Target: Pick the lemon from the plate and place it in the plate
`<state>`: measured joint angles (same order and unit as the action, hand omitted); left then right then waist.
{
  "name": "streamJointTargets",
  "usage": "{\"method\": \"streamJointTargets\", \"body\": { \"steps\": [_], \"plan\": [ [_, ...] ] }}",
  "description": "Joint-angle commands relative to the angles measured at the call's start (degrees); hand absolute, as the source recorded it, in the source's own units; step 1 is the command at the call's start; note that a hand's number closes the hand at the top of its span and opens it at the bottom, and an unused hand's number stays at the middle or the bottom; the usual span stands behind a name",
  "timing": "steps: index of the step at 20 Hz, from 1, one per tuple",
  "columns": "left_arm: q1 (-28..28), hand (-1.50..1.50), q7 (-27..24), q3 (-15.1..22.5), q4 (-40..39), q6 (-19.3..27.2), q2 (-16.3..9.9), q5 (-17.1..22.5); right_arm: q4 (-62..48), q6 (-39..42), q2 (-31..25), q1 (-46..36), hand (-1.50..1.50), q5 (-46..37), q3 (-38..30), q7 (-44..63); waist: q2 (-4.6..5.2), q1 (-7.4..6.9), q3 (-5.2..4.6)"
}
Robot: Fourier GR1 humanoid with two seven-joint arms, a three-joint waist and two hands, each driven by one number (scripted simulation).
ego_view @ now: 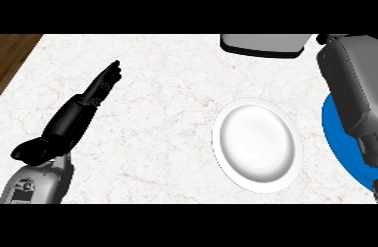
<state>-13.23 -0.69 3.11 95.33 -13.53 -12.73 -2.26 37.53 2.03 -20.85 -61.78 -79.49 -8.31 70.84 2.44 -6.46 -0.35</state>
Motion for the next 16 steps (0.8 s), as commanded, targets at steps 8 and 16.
{"method": "streamJointTargets", "body": {
  "steps": [8, 16],
  "plan": [
    [-1.2, 0.0, 0.4, -1.0, -1.3, 0.4, -0.1, 0.0, -5.6, -4.0, -1.9, -4.4, 1.5, -15.7, -9.4, 14.4, -0.51, 1.6, 0.18],
    [-0.8, 0.0, -0.2, -2.0, -2.3, 1.2, -0.2, -0.5, -1.7, -13.1, -1.3, 1.0, 1.5, -24.0, -16.4, 14.4, -0.84, 3.56, 0.34]
  ]
}}
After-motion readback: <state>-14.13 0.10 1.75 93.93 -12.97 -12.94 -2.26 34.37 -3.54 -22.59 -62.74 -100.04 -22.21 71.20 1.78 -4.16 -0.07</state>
